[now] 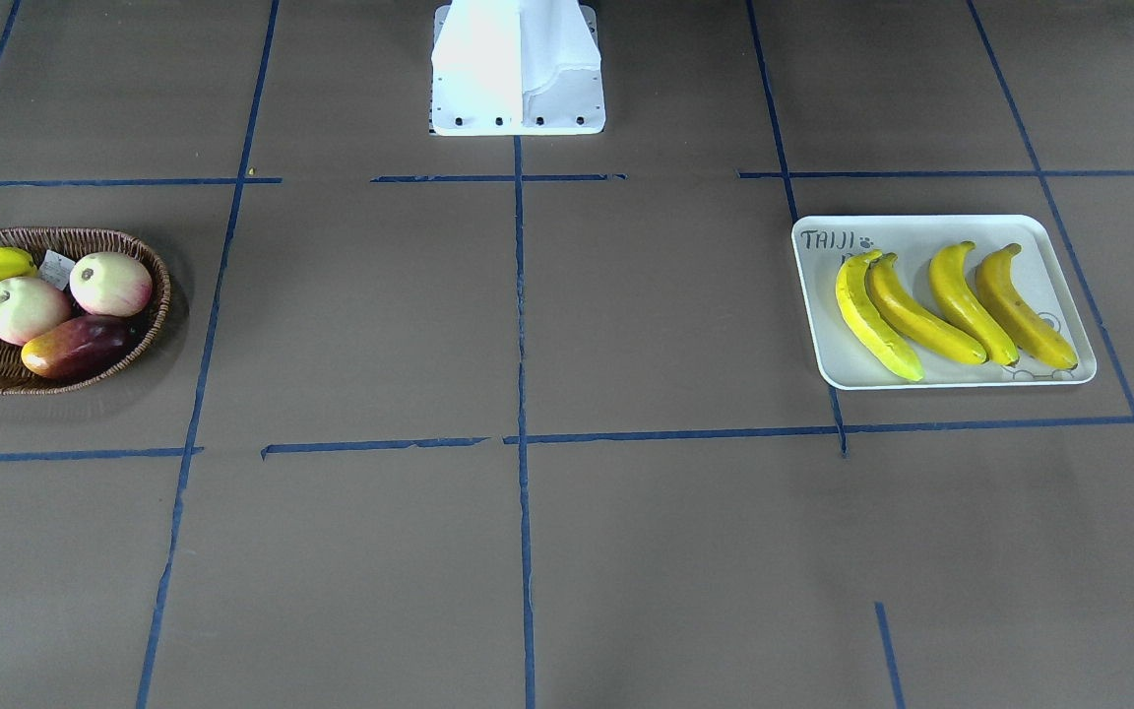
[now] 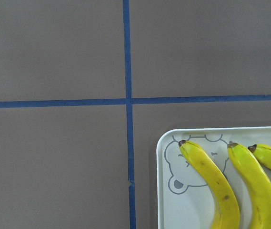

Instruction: Transfer all bananas from basket to plate

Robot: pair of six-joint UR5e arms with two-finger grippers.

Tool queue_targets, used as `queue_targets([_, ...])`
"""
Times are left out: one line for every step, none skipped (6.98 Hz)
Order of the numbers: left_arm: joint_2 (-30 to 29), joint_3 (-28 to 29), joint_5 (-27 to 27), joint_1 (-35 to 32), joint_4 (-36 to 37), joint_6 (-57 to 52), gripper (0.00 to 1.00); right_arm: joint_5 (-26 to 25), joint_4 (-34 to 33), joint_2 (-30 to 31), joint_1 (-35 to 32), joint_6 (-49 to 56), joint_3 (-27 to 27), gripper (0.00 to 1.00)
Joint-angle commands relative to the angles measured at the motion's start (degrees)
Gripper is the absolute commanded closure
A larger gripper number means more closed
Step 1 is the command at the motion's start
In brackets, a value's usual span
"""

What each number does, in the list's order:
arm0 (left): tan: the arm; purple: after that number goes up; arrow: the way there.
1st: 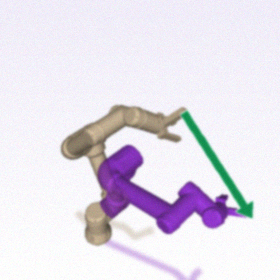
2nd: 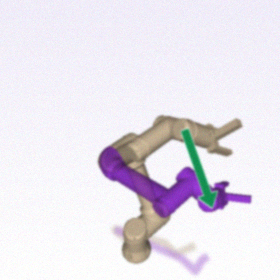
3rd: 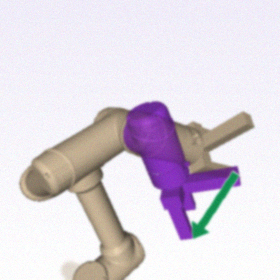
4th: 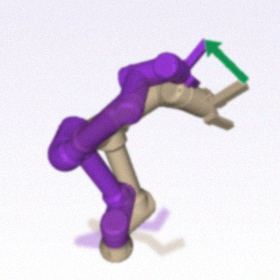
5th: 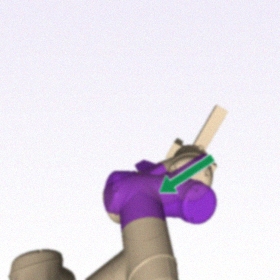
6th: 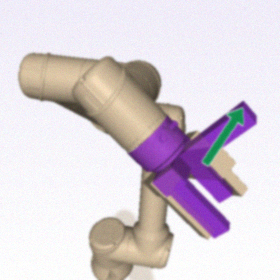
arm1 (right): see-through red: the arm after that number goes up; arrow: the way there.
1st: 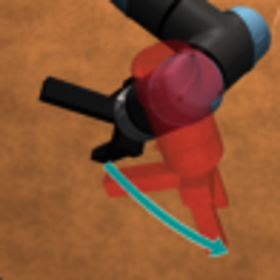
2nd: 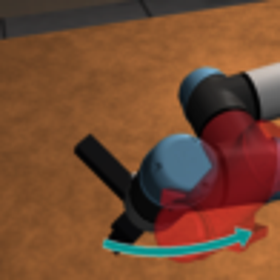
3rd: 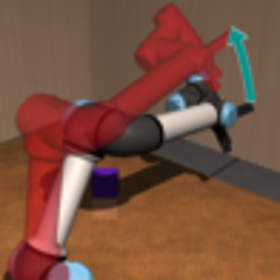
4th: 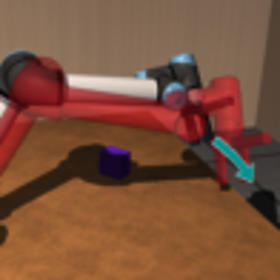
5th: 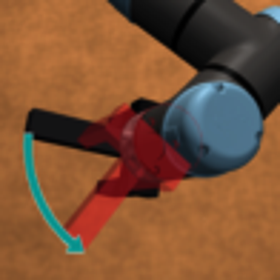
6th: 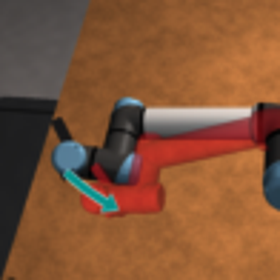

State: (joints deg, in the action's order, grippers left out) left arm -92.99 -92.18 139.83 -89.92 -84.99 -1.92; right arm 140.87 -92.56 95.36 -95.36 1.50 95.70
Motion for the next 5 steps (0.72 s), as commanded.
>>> queue_targets([-0.3,0.1,0.0,0.0,0.0,0.2,0.00,-0.1,0.1,0.0,0.0,0.0,-0.2,0.00])
queue_targets([-0.3,0.1,0.0,0.1,0.0,0.0,0.00,-0.1,0.1,-0.1,0.0,0.0,-0.2,0.00])
queue_targets([-0.3,-0.1,0.0,0.0,0.0,0.2,0.00,-0.2,0.1,-0.3,0.0,0.0,-0.4,0.00])
queue_targets([-0.4,-0.3,0.0,0.0,0.0,0.2,0.00,-0.2,0.1,-0.4,0.0,-0.1,-0.4,0.00])
queue_targets([-0.5,-0.4,0.0,0.1,0.0,0.3,0.00,-0.2,0.1,-0.4,0.0,-0.1,-0.4,0.00])
